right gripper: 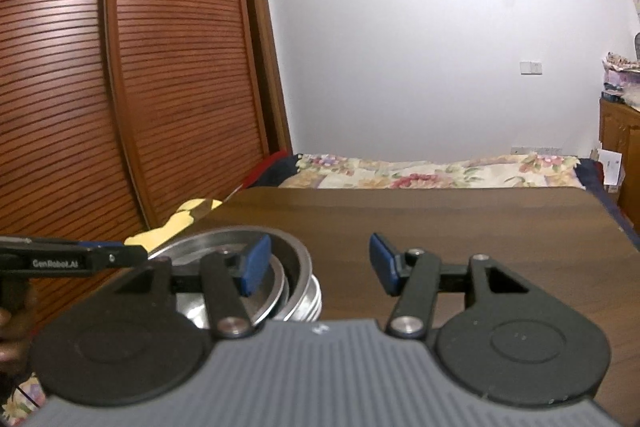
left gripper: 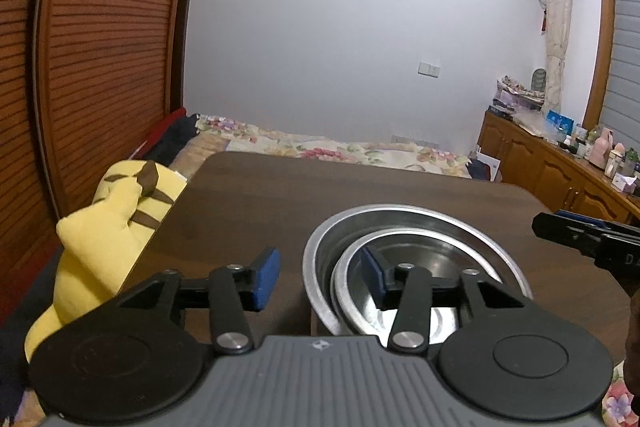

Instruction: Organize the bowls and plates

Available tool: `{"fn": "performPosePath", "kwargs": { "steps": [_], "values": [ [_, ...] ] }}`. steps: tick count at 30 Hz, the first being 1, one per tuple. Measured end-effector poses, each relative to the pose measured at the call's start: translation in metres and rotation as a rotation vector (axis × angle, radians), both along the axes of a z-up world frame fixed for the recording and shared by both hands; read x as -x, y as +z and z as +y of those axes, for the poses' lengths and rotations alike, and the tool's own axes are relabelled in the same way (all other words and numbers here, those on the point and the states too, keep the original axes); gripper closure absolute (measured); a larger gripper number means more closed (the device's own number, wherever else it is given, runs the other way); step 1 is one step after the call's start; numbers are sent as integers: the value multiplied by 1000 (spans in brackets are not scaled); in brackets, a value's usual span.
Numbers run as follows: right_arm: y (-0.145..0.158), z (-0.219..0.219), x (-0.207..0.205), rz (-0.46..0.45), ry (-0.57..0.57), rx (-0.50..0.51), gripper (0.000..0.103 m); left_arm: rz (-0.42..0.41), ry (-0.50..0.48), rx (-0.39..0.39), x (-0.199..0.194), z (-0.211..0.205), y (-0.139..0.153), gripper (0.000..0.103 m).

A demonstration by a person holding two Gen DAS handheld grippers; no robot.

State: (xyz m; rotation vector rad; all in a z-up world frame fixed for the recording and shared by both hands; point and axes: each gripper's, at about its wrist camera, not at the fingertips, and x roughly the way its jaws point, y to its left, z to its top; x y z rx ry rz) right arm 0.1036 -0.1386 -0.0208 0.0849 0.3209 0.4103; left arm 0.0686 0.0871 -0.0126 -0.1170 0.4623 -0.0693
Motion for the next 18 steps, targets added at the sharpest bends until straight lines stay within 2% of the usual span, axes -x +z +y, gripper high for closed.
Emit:
{"fn": "performPosePath", "kwargs": {
  "steps": [3,5,7,12,13,15,18],
  "values": [
    [5,-1,6,-6,-22,22,42,-15,-18,-12,4,-6,7,44],
    [8,-4,11,-11,-36,35,37,-26,-30,-20,8,-11,13,32],
    [11,-7,14,-10,-58,38,35,-36,-41,-34,11,-17,19,25],
    [18,-18,24,-25,-93,25,9,-64,-56,-61,19,-30,31,4],
    [18,-19,26,-31,-98,24,8,-70,-57,-70,21,-33,33,1],
    [22,-22,31,-40,-107,23,0,-72,-49,-91,24,-39,35,0],
    [25,-28,38,-45,-125,20,0,-70,-32,-129,26,-48,37,0]
  ]
}}
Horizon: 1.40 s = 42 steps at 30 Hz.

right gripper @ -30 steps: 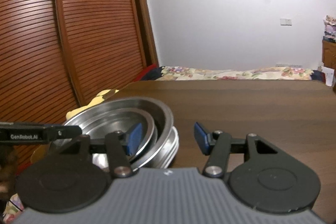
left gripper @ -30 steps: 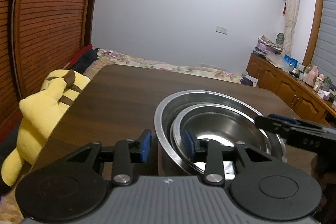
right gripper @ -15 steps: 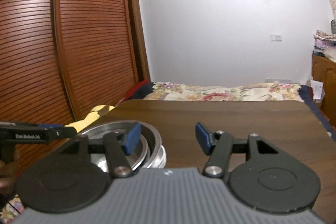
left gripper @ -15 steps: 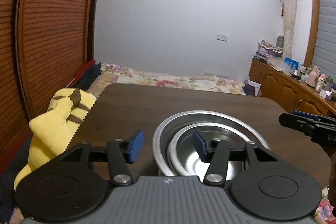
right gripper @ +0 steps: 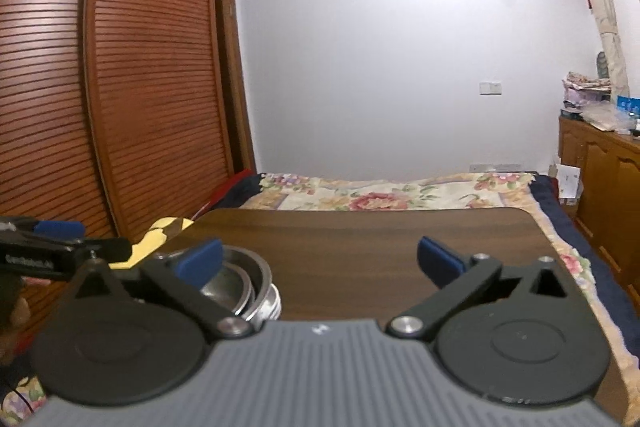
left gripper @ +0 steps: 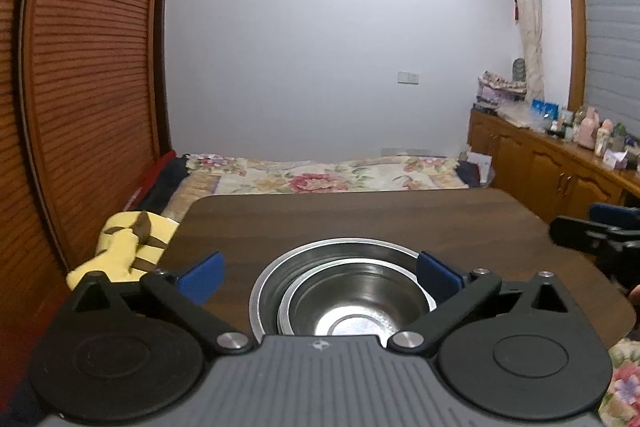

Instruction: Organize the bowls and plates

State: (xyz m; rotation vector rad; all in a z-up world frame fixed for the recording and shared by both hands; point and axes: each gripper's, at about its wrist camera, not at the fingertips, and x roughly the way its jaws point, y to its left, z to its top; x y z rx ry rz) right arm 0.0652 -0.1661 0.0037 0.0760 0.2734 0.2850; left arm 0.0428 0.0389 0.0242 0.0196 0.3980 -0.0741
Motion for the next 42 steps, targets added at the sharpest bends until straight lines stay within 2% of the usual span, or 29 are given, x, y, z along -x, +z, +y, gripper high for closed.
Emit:
{"fn": "performPosePath", "kwargs": {
  "steps": [10,15,25,42],
  "values": [
    [-2,-7,25,0,-116,22,0,-18,-11,-39,16,-27,-6,0],
    [-9,-8,31,10,-164,19,0,-35,15,-74,28,-42,-15,0],
    [-26,-10,38,31,-194,22,0,-2,-3,-83,38,-56,-31,0],
    [-37,-10,41,47,-205,38,0,38,25,-67,37,-46,-48,0]
  ]
}}
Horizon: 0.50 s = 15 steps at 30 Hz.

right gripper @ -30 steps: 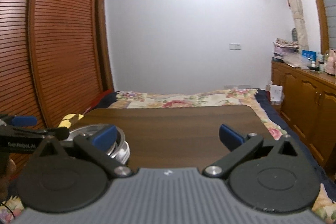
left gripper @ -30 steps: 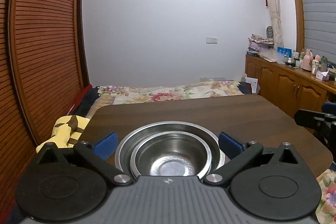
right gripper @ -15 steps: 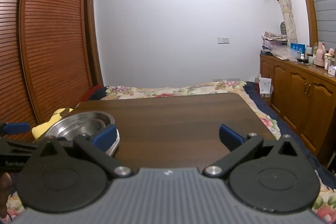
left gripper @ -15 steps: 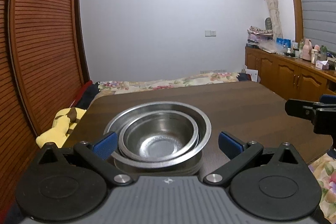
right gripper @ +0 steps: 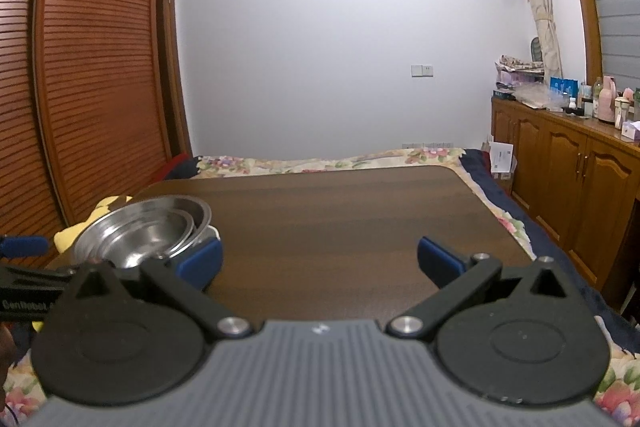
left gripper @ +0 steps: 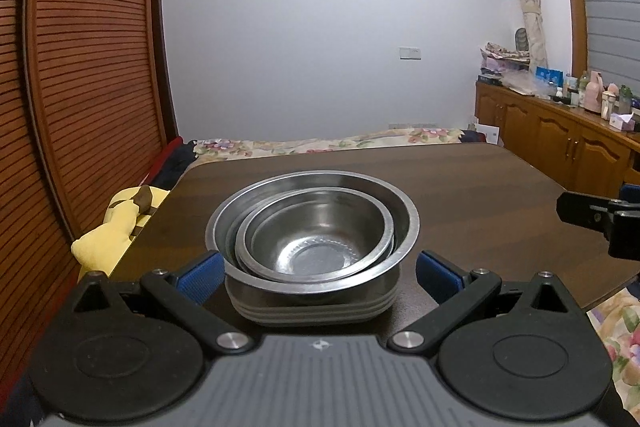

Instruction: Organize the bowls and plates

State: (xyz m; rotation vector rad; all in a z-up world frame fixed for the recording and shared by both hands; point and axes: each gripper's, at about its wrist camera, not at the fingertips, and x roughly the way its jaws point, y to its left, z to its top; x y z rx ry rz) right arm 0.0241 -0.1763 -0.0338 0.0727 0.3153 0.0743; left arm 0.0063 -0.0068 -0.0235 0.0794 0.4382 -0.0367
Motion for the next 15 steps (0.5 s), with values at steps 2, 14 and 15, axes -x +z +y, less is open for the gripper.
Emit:
{"fn": "performPosePath", "kwargs": {
  "steps": [2,14,15],
  "values": [
    [0,0,1,1,-1,2,0,0,4,2,-1,1,0,0],
    [0,0,-1,7,-1,3,0,-2,16,12,-3,7,1,0],
    [-1,0,-1,7,0,4,0,-1,17,12,-3,7,1,0]
  ]
}}
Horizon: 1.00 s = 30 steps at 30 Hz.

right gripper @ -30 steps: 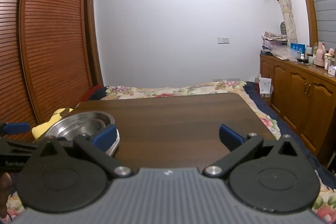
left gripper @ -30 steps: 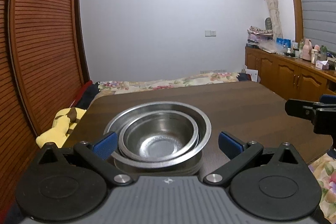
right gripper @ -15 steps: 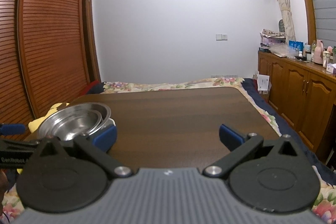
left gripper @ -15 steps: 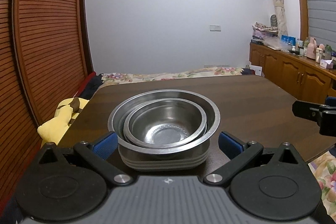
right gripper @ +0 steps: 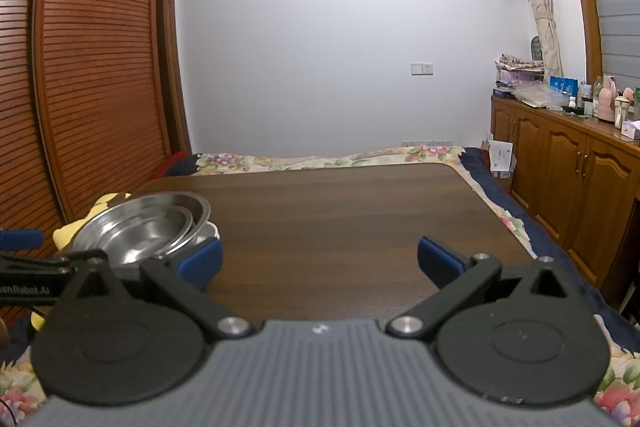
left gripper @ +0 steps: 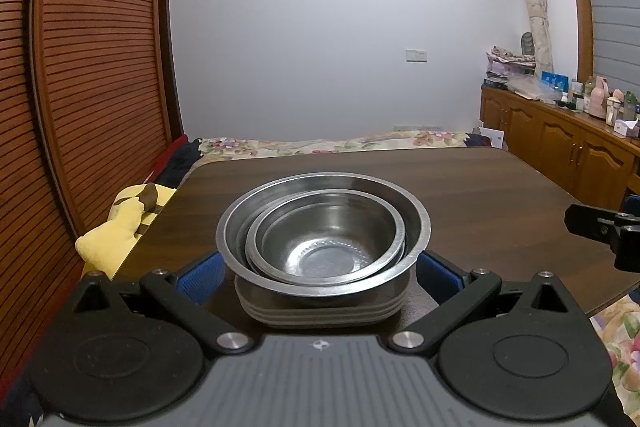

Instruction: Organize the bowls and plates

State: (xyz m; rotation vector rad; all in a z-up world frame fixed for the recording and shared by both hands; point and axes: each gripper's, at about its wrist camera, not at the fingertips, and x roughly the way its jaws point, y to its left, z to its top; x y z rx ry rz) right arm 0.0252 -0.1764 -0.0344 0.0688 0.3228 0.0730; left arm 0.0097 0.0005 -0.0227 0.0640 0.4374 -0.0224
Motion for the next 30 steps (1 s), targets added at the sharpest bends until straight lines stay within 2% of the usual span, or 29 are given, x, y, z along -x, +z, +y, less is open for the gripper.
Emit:
{"fn": "performPosePath", "kwargs": {
  "steps": [30],
  "values": [
    [-1,-4,1,0,0,-10,0,2,-5,1,1,-1,2,0]
  ]
}}
